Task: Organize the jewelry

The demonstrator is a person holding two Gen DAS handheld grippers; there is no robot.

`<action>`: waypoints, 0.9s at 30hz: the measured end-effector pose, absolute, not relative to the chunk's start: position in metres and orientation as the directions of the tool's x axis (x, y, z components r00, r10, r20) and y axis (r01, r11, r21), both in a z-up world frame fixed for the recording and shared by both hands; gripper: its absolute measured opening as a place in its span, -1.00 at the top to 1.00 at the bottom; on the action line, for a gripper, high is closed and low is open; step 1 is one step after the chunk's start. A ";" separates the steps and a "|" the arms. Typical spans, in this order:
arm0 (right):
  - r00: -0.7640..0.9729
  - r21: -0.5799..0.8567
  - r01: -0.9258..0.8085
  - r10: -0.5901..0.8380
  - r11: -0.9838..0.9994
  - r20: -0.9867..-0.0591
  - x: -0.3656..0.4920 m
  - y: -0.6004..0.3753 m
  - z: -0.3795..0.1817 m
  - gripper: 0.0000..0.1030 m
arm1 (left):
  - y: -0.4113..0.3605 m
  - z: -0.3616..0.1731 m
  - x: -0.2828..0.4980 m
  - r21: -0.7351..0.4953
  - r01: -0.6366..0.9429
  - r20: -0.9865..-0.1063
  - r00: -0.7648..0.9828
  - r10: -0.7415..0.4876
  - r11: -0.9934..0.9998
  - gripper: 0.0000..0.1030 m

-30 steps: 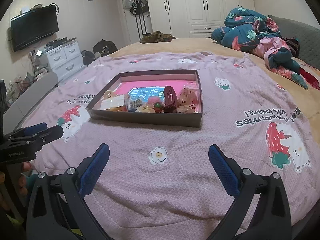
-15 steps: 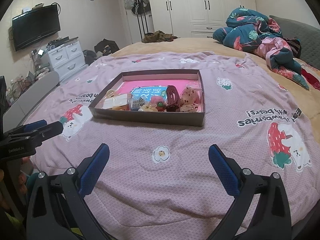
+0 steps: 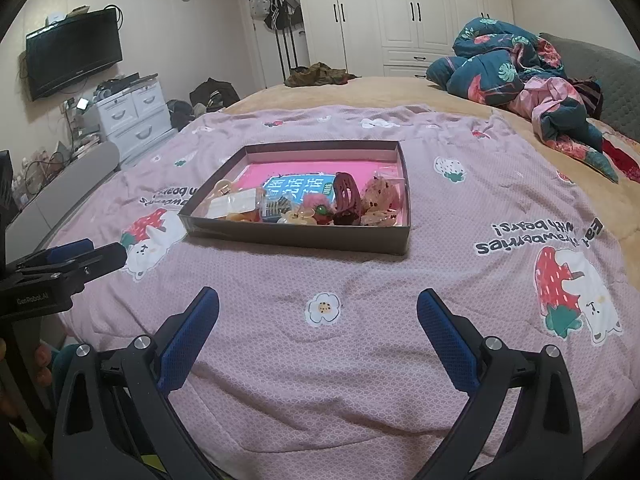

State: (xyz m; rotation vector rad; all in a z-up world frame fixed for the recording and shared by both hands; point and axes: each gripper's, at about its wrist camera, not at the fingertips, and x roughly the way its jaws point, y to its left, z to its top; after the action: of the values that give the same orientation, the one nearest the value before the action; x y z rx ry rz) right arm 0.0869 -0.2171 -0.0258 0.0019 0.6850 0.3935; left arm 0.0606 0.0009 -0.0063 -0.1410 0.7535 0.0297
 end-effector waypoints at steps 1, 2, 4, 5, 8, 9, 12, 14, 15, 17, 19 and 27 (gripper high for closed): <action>0.703 0.130 -0.353 0.354 0.927 -0.616 0.087 -0.217 -0.026 -0.92 | 0.000 -0.007 0.061 -0.115 -0.079 -0.684 0.729 -0.021 0.990 -0.82; 0.703 0.131 -0.353 0.356 0.926 -0.616 0.087 -0.217 -0.026 -0.92 | 0.000 -0.007 0.061 -0.117 -0.079 -0.684 0.729 -0.023 0.990 -0.82; 0.703 0.130 -0.353 0.355 0.926 -0.616 0.087 -0.217 -0.026 -0.92 | 0.001 -0.006 0.061 -0.119 -0.081 -0.685 0.728 -0.023 0.990 -0.82; 0.703 0.131 -0.354 0.355 0.926 -0.615 0.087 -0.217 -0.026 -0.92 | 0.001 -0.007 0.061 -0.118 -0.081 -0.685 0.728 -0.022 0.990 -0.82; 0.703 0.131 -0.354 0.356 0.926 -0.615 0.087 -0.217 -0.026 -0.92 | 0.000 -0.006 0.061 -0.114 -0.080 -0.685 0.728 -0.020 0.990 -0.82; 0.703 0.131 -0.355 0.357 0.926 -0.616 0.087 -0.217 -0.026 -0.92 | 0.000 -0.007 0.061 -0.116 -0.080 -0.685 0.728 -0.021 0.990 -0.82; 0.703 0.130 -0.355 0.356 0.926 -0.615 0.087 -0.217 -0.025 -0.92 | 0.000 -0.007 0.061 -0.117 -0.079 -0.685 0.729 -0.023 0.990 -0.82; 0.704 0.130 -0.355 0.356 0.926 -0.615 0.087 -0.217 -0.026 -0.92 | 0.000 -0.006 0.061 -0.116 -0.081 -0.686 0.727 -0.021 0.990 -0.82; 0.704 0.131 -0.355 0.356 0.926 -0.615 0.087 -0.217 -0.026 -0.92 | -0.001 -0.007 0.061 -0.116 -0.080 -0.686 0.728 -0.022 0.990 -0.82; 0.704 0.130 -0.355 0.356 0.926 -0.615 0.087 -0.217 -0.027 -0.92 | 0.000 -0.007 0.060 -0.114 -0.081 -0.687 0.727 -0.020 0.990 -0.82; 0.704 0.131 -0.355 0.357 0.926 -0.614 0.087 -0.217 -0.027 -0.92 | 0.000 -0.006 0.060 -0.114 -0.081 -0.686 0.727 -0.019 0.990 -0.82; 0.704 0.131 -0.355 0.357 0.926 -0.614 0.087 -0.217 -0.027 -0.92 | 0.000 -0.007 0.060 -0.112 -0.084 -0.688 0.725 -0.016 0.990 -0.82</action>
State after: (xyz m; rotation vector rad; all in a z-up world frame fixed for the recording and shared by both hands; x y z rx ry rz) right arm 0.0871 -0.2173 -0.0267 0.0031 0.6832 0.3956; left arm 0.0601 -0.0001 -0.0066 -0.1394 0.7588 0.0377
